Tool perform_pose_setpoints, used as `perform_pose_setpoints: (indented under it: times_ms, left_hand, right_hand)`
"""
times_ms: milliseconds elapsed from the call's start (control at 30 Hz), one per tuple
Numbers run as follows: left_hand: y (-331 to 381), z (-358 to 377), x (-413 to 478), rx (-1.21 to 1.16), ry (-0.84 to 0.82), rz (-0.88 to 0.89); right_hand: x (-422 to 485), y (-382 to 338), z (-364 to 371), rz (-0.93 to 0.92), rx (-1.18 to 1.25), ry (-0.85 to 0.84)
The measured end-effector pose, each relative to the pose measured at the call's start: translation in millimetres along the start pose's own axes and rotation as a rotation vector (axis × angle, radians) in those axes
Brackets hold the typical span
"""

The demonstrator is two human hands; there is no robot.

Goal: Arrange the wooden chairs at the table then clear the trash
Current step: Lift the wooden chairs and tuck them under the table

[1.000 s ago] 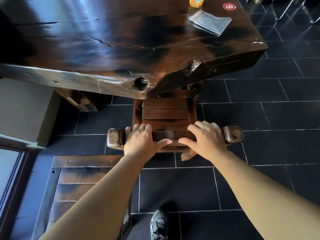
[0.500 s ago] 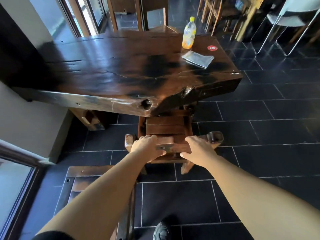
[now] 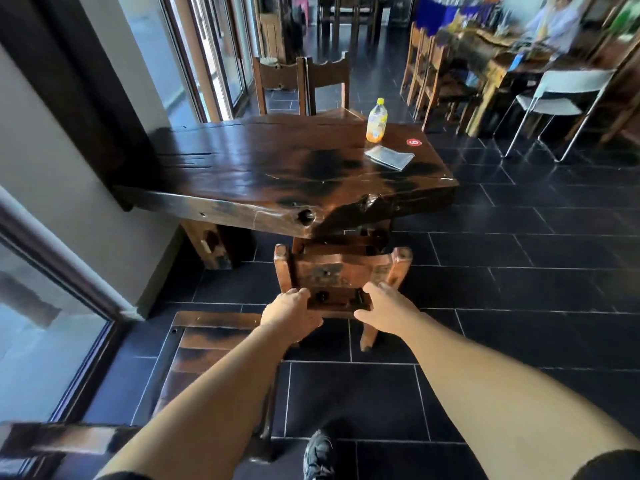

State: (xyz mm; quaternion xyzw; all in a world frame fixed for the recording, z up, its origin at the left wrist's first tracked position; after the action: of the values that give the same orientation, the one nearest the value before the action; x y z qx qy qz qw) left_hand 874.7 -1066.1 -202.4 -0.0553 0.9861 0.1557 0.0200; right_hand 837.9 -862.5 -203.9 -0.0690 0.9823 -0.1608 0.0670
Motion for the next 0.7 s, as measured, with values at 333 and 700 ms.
perform_pose_setpoints:
  times_ms: [333,700]
  left_hand:
    - [-45,-20,-80,-0.094,0.027,-0.04]
    - [-159,-32,-77,-0.066,-0.028,-0.007]
  right_hand:
    - [-76,-50,14,-0.055,-0.005,-0.055]
    - [-87,-163,90,-0.023,0.009,-0.103]
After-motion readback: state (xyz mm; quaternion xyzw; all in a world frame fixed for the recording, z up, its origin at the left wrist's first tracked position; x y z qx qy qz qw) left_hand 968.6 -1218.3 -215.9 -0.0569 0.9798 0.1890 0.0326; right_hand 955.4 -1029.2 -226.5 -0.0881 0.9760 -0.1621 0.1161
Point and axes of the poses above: each hand's wrist, its own x-axis towards the middle knuckle, its own z-axis out of the palm, y = z × x, the point moved 5 cm from there along x, towards the middle knuckle, and after that the axes turned 14 degrees about y, right-handed, at the moved point
